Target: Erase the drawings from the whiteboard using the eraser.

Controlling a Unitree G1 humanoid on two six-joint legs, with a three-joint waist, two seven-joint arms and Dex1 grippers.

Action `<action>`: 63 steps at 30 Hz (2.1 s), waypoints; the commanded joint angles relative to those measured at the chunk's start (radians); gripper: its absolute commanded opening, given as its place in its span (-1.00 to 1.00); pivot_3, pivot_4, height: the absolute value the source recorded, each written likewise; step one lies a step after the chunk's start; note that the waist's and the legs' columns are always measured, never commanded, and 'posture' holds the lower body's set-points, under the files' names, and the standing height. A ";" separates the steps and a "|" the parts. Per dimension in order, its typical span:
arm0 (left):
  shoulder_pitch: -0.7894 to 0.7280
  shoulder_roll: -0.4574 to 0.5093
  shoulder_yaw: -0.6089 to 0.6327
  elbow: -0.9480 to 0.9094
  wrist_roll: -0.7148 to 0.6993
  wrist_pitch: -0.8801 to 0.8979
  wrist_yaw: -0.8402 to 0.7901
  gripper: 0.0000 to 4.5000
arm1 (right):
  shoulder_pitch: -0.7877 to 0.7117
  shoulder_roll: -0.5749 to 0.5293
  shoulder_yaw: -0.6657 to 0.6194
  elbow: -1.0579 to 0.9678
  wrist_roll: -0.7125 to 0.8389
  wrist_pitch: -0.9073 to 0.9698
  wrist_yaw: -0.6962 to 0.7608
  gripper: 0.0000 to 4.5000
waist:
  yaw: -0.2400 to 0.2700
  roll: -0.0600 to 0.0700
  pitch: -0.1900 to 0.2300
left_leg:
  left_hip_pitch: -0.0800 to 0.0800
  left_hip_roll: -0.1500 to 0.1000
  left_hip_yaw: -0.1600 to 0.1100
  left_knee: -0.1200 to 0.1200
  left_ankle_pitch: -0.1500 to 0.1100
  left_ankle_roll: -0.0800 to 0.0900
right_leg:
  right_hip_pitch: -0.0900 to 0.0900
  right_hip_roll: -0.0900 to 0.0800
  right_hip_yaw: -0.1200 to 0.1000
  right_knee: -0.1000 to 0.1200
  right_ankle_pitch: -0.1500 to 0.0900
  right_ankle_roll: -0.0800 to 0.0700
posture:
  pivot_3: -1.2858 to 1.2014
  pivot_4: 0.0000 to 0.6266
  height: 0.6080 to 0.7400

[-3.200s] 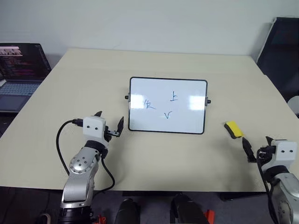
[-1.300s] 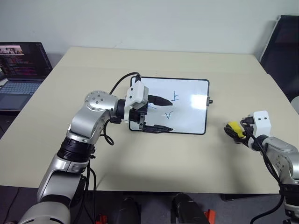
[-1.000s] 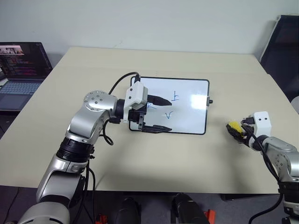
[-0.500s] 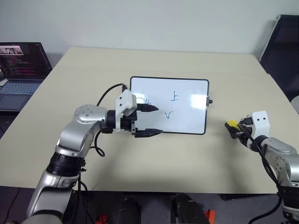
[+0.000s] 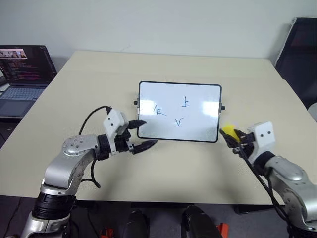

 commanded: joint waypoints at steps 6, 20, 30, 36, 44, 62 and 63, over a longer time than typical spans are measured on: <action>-0.108 -0.006 -0.014 -0.003 -0.013 0.012 0.011 1.00 | -0.323 0.020 0.208 0.197 -0.151 -0.099 0.018 -0.47 | -0.001 -0.001 0.000 | 0.000 0.000 0.000 0.001 0.000 0.000 | 0.001 0.000 0.000 -0.001 0.000 0.000 | 0.03 -0.52 1.00; -0.148 -0.001 -0.037 0.015 -0.006 0.005 0.000 1.00 | -0.630 0.110 0.380 0.686 -0.432 -0.352 0.047 -0.47 | 0.000 0.000 0.000 | -0.001 0.000 0.000 -0.008 0.000 0.000 | -0.001 0.001 -0.002 -0.001 0.002 0.005 | 0.03 -0.52 1.00; -0.141 0.007 -0.036 0.017 -0.011 0.005 -0.014 1.00 | -0.596 0.075 0.431 0.670 -0.505 -0.339 0.170 -0.47 | 0.000 0.000 0.000 | 0.000 0.000 -0.001 -0.005 0.000 0.000 | -0.001 0.001 -0.002 0.001 0.001 0.006 | 0.03 -0.52 1.00; -0.125 0.007 -0.037 0.026 -0.003 -0.006 -0.024 1.00 | -0.651 0.084 0.388 0.749 -0.567 -0.380 0.074 -0.47 | 0.000 0.000 0.000 | 0.000 0.000 -0.001 -0.003 0.000 0.000 | 0.000 0.001 -0.002 0.001 0.000 0.002 | 0.03 -0.52 1.00; -0.121 0.006 -0.038 0.027 -0.003 -0.007 -0.027 1.00 | -0.587 0.043 0.466 0.651 -0.535 -0.288 0.313 -0.48 | 0.000 0.000 0.000 | 0.000 0.000 -0.002 -0.002 0.000 0.000 | 0.001 0.001 -0.002 0.000 0.000 0.002 | 0.03 -0.52 1.00; -0.111 0.004 -0.036 0.030 0.001 -0.014 -0.035 1.00 | -0.583 0.010 0.482 0.636 -0.601 -0.302 0.375 -0.49 | 0.001 0.000 0.000 | 0.000 0.000 -0.002 0.000 0.000 0.000 | 0.002 0.001 -0.002 0.000 0.000 0.001 | 0.03 -0.52 1.00; -0.112 0.004 -0.036 0.031 0.002 -0.015 -0.036 1.00 | -0.581 0.010 0.487 0.627 -0.606 -0.301 0.386 -0.49 | 0.000 0.000 0.000 | 0.000 0.000 -0.002 0.000 0.000 0.000 | 0.002 0.001 -0.002 0.000 0.000 0.001 | 0.03 -0.52 1.00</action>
